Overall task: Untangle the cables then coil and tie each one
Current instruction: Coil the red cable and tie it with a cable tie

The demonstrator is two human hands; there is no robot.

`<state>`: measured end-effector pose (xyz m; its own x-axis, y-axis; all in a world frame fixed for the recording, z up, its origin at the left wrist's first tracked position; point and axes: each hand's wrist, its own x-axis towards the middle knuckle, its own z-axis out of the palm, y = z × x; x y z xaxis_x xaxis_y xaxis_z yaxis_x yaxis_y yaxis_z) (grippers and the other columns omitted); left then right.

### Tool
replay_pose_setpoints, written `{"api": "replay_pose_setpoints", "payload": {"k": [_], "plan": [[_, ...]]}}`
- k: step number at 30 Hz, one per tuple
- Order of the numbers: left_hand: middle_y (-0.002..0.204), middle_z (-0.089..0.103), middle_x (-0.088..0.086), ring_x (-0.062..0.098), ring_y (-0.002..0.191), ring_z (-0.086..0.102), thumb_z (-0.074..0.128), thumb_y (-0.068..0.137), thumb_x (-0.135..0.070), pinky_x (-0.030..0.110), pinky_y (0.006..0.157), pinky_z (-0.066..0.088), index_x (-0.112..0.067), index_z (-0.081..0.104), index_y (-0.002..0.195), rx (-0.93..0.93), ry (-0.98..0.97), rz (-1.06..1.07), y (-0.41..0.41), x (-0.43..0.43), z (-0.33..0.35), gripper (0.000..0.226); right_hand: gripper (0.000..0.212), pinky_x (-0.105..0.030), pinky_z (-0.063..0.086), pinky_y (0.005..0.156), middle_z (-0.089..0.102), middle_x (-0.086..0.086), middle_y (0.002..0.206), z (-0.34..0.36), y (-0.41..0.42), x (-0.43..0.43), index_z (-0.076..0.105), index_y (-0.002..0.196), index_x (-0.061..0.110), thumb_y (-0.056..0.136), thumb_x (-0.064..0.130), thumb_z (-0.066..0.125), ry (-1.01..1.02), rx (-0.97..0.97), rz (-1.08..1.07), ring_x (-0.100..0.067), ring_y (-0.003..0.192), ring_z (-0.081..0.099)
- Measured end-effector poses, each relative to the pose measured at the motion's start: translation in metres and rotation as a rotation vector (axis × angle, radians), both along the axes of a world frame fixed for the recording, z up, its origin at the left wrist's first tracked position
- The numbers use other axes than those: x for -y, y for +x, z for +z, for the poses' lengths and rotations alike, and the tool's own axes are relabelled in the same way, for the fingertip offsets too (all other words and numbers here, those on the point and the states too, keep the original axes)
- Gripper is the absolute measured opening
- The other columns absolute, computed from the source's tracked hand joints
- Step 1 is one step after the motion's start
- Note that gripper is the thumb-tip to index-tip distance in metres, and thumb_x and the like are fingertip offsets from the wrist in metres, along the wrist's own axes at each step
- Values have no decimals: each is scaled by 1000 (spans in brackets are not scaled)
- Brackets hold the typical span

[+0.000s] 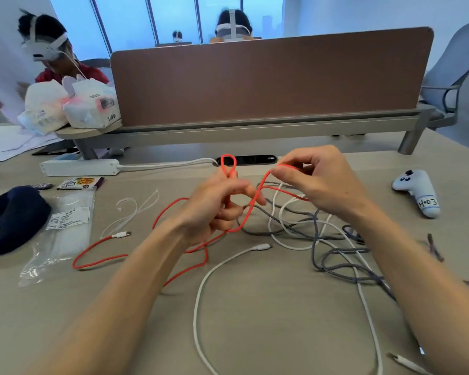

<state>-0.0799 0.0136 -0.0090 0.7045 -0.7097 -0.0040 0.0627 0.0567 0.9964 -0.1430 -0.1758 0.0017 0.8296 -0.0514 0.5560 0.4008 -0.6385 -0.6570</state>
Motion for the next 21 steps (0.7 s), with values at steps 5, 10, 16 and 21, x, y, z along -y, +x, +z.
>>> {"api": "replay_pose_setpoints", "payload": {"k": [5,10,16,21], "plan": [[56,53,12,7,36,10,53,89,-31,12,35,13,-19,28,86,32,31,-93,-15,-1,-32,28,24,-27,39,49,63,2,55,-15,5,-6,72,69,13,75,36,78,-48,47,-62,-6,49,46],[42,42,4,6,31,23,37,102,-23,13,34,21,-9,44,90,140,4,-57,-20,-7,-49,20,39,-26,31,47,54,-8,50,-28,6,-20,63,57,10,75,42,77,-69,40,-41,-7,48,37],[49,51,5,17,45,51,40,96,-19,19,44,41,-9,42,79,-25,-214,33,-23,-12,-59,19,47,-23,27,48,36,9,46,-30,-3,-23,48,49,17,86,40,65,-57,-172,92,-6,46,30],[51,36,-2,2,30,23,35,99,-20,9,36,21,-13,42,82,-193,-373,112,-17,-12,-60,20,27,-28,40,50,52,-1,56,-42,-15,-13,60,75,12,98,22,49,55,-395,221,-13,49,50]]}}
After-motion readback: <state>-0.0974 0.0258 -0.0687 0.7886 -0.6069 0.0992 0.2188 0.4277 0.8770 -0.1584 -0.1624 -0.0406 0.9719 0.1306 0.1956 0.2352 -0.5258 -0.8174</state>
